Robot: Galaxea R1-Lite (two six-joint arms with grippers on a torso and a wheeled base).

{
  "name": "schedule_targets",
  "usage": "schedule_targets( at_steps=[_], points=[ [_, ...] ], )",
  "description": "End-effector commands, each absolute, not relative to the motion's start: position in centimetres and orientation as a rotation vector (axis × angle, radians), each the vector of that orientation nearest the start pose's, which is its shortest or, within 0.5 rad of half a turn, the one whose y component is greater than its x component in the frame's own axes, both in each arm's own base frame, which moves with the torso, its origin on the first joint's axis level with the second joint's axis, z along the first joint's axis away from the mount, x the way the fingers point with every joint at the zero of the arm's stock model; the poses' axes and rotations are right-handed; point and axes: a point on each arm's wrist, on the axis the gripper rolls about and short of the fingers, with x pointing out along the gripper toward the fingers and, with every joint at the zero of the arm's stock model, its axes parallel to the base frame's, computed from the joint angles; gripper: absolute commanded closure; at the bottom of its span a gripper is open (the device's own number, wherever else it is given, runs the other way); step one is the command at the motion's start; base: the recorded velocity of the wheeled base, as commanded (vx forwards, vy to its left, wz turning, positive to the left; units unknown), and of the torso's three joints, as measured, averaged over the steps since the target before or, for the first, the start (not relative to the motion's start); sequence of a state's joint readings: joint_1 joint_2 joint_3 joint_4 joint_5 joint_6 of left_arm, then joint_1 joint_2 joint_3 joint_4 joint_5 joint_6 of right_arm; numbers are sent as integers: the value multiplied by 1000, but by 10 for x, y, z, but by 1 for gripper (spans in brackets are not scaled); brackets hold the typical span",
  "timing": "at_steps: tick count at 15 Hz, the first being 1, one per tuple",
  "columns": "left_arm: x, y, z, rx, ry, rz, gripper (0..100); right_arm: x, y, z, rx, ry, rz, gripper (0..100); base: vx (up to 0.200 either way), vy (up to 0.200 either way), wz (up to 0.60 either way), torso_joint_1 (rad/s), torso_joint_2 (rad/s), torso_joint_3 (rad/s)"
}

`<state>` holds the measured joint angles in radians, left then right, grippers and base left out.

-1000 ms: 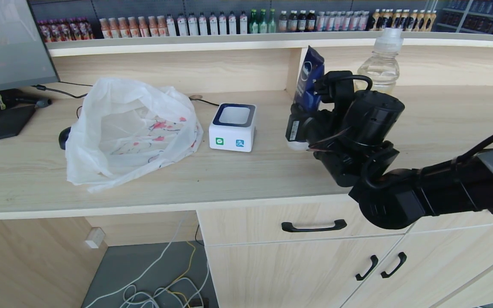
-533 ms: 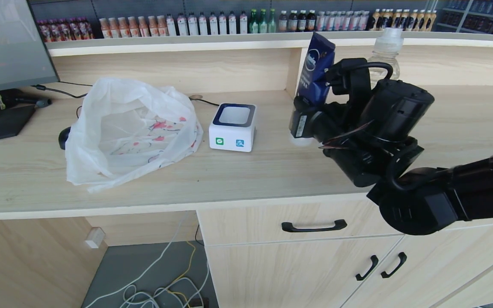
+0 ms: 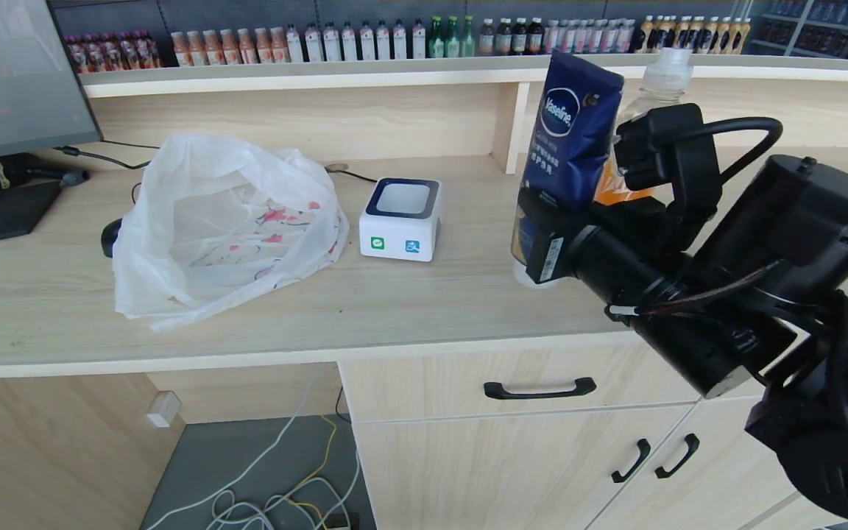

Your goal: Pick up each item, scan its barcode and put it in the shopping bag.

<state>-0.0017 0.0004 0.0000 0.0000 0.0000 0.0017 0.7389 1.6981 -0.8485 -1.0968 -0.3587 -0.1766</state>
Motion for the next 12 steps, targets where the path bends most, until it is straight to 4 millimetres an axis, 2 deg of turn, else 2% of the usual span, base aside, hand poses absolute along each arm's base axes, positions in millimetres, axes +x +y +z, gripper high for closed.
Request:
schedule_targets(
  at_steps=[1, 2, 3, 6, 9, 12],
  points=[
    [-23, 0, 75, 2, 0, -2, 100, 195, 189, 241, -43, -279, 403, 100, 0, 0, 0, 0, 0, 0],
    [-23, 0, 75, 2, 0, -2, 100, 186, 189, 238, -44, -279, 416, 100, 0, 0, 0, 0, 0, 0],
    [-23, 0, 75, 2, 0, -2, 100, 166, 191, 232, -39, -273, 456, 100, 0, 0, 0, 0, 0, 0],
    [-23, 0, 75, 2, 0, -2, 100, 136, 175, 209, -67, -223, 442, 100, 0, 0, 0, 0, 0, 0],
    [-23, 0, 75, 2, 0, -2, 100, 117, 159, 195, -95, -215, 471, 100, 0, 0, 0, 0, 0, 0],
    [-23, 0, 75, 2, 0, -2, 100, 108, 160, 196, -112, -229, 510, 100, 0, 0, 0, 0, 0, 0]
  ],
)
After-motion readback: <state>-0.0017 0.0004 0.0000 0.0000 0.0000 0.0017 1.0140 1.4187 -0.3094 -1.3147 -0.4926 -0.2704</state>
